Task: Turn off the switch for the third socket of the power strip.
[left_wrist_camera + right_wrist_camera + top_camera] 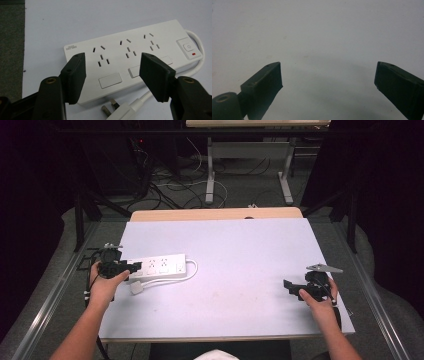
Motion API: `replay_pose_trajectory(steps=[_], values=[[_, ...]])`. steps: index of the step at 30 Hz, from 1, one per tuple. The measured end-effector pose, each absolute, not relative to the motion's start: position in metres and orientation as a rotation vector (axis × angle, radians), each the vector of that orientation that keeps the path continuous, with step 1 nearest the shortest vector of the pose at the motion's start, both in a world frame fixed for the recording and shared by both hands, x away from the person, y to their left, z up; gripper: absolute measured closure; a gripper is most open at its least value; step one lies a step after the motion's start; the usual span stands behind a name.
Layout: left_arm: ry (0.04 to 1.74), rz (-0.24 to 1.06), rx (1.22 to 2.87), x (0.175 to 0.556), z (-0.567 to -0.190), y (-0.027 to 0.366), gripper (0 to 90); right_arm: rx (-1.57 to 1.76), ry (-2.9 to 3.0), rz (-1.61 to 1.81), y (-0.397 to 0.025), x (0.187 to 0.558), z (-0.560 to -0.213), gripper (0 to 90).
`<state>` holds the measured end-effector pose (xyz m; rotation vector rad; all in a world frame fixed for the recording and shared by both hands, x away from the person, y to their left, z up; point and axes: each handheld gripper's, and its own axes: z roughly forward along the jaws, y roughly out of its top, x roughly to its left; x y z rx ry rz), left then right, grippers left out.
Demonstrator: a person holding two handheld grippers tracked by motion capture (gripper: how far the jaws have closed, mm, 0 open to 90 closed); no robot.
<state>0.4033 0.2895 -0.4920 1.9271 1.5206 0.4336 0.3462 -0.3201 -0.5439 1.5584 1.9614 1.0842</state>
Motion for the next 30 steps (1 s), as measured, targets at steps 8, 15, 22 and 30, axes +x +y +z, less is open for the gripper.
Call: replay_pose_trajectory(steps=[8, 15, 22, 30], values=[[1.423, 0.497, 1.957, 0.402, -0.487, 0.288, 34.1, 1.558, 1.961, 1.085, -0.321, 0.347, -0.544, 7.2], [1.377, 0.483, 1.958, 0.399, -0.483, 0.282, 33.1, 1.555, 1.962, 1.083, -0.321, 0.347, -0.545, 7.2], [1.349, 0.505, 1.96, 0.395, -0.48, 0.272, 26.8, 1.561, 1.962, 1.08, -0.32, 0.346, -0.544, 7.2], [1.341, 0.481, 1.927, 0.392, -0.477, 0.262, 19.2, 1.558, 1.962, 1.08, -0.32, 0.347, -0.544, 7.2]])
